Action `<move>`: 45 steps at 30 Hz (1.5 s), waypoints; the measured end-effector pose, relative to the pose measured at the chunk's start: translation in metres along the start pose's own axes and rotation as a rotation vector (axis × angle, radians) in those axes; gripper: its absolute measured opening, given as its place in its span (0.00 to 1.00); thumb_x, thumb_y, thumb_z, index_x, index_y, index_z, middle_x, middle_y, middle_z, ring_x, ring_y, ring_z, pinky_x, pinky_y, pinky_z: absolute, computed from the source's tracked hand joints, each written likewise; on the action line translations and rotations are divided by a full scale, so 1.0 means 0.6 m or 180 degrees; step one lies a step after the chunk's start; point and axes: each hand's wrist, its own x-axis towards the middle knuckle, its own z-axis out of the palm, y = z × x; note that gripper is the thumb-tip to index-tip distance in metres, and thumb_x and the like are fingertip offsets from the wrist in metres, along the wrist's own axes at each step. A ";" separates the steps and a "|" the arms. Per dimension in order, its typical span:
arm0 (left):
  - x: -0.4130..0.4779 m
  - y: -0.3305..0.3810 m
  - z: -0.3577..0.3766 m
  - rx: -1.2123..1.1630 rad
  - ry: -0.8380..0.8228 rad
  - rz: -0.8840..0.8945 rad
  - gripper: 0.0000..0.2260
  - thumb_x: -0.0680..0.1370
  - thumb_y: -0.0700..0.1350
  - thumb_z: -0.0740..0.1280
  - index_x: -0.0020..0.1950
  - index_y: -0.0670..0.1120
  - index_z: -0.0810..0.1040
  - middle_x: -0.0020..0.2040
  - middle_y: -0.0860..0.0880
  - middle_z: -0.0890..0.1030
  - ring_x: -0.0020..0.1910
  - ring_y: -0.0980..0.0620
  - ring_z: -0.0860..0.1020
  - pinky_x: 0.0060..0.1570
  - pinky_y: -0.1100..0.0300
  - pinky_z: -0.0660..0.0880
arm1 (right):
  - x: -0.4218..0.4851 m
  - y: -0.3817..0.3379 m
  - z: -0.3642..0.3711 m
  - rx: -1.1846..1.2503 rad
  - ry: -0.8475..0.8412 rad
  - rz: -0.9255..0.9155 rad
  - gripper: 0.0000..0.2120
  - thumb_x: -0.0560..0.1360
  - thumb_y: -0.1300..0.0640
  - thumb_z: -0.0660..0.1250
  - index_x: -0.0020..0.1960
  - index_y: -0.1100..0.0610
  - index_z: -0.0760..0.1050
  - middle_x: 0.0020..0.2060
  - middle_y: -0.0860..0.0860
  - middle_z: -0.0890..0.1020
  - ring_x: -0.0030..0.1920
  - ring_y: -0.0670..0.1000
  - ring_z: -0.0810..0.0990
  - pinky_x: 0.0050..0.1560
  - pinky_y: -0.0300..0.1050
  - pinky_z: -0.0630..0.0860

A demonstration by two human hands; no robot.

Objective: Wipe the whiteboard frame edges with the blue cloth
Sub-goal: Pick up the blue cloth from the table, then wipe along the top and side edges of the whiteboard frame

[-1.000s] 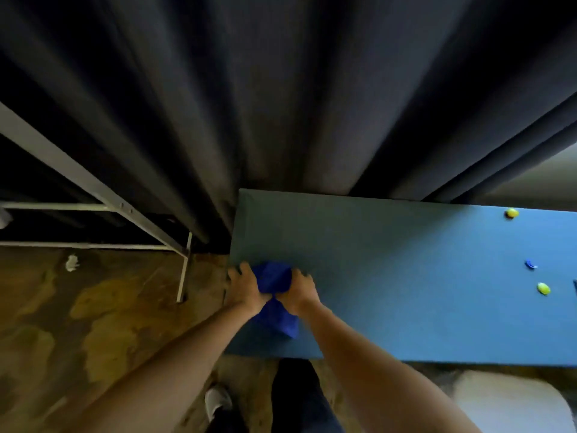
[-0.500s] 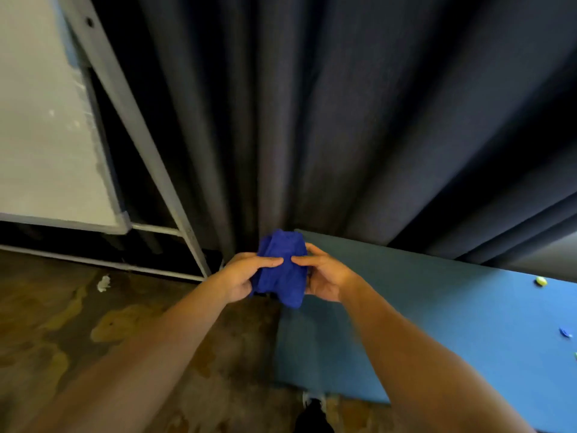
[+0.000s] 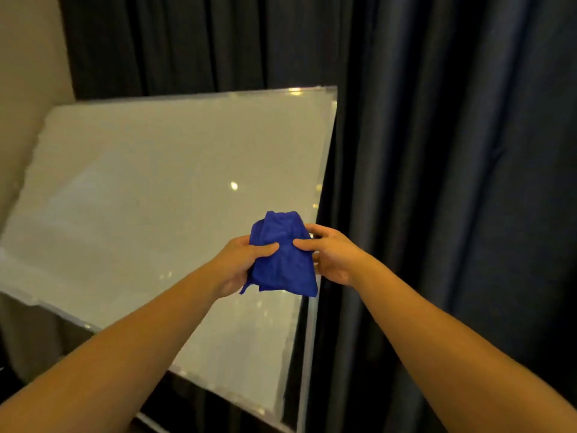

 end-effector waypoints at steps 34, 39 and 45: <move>0.770 0.543 -0.651 0.0898 -0.0216 0.2231 0.27 0.71 0.23 0.53 0.31 0.46 0.86 0.33 0.46 0.85 0.35 0.50 0.84 0.34 0.63 0.80 | 0.899 -0.453 0.302 -0.2161 0.1515 -0.3141 0.27 0.67 0.84 0.55 0.35 0.56 0.83 0.44 0.61 0.85 0.48 0.62 0.83 0.49 0.55 0.82; 0.906 0.583 -0.725 0.1054 -0.0053 0.2644 0.27 0.71 0.25 0.55 0.30 0.50 0.85 0.40 0.41 0.85 0.42 0.42 0.83 0.36 0.58 0.80 | 1.003 -0.482 0.322 -0.4072 0.2644 -0.3373 0.20 0.68 0.79 0.62 0.43 0.59 0.86 0.56 0.58 0.81 0.55 0.59 0.80 0.56 0.46 0.77; 0.974 0.561 -0.781 0.2328 0.0438 0.3836 0.14 0.75 0.35 0.62 0.47 0.49 0.85 0.44 0.47 0.85 0.45 0.46 0.81 0.45 0.59 0.76 | 1.069 -0.439 0.364 -0.4782 0.3036 -0.2752 0.21 0.72 0.55 0.67 0.64 0.56 0.76 0.74 0.55 0.64 0.69 0.57 0.67 0.63 0.42 0.64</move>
